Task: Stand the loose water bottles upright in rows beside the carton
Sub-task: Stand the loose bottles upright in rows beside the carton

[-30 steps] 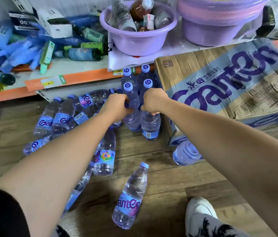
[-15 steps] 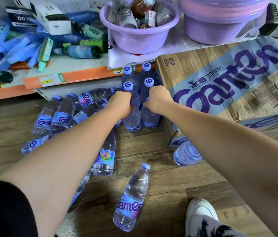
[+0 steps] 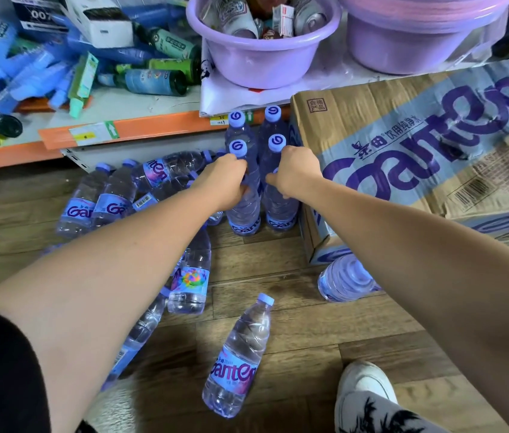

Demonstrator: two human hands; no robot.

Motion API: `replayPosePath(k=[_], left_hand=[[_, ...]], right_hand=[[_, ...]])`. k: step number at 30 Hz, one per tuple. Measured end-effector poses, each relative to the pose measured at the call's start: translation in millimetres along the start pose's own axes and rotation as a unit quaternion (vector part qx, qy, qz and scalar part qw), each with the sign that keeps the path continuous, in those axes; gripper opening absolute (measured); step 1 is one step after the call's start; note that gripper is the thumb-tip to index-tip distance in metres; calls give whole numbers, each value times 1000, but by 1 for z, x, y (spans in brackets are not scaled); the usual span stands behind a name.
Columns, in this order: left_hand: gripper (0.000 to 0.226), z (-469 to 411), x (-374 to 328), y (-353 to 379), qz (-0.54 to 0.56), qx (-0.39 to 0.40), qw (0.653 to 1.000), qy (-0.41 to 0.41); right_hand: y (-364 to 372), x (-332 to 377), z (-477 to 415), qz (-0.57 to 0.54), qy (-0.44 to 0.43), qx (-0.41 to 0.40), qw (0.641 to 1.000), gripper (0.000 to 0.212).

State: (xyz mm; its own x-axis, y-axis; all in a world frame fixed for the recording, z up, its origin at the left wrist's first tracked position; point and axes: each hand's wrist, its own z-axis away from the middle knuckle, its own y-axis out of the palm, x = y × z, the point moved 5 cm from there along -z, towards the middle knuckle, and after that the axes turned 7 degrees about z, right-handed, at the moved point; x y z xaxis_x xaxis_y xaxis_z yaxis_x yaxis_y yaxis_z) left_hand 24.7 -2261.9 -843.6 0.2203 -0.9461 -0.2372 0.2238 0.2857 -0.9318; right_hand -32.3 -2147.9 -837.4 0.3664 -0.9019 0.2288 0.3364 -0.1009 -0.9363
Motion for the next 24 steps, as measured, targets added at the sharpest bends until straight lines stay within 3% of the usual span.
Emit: replayPosePath(k=[7,16,24], left_hand=[[28,-4,-13,2,-29,-11,999,8],[37,4,-7,2,20,-45,999,-12],[41,18,-5,5,81,-35,996,-28]], right_hand=[[0,0,6,31,-55,-6,998,44],[-2,2,6,55,-87,-3,995,45],[1,3,15,75,-102,32,991,61]])
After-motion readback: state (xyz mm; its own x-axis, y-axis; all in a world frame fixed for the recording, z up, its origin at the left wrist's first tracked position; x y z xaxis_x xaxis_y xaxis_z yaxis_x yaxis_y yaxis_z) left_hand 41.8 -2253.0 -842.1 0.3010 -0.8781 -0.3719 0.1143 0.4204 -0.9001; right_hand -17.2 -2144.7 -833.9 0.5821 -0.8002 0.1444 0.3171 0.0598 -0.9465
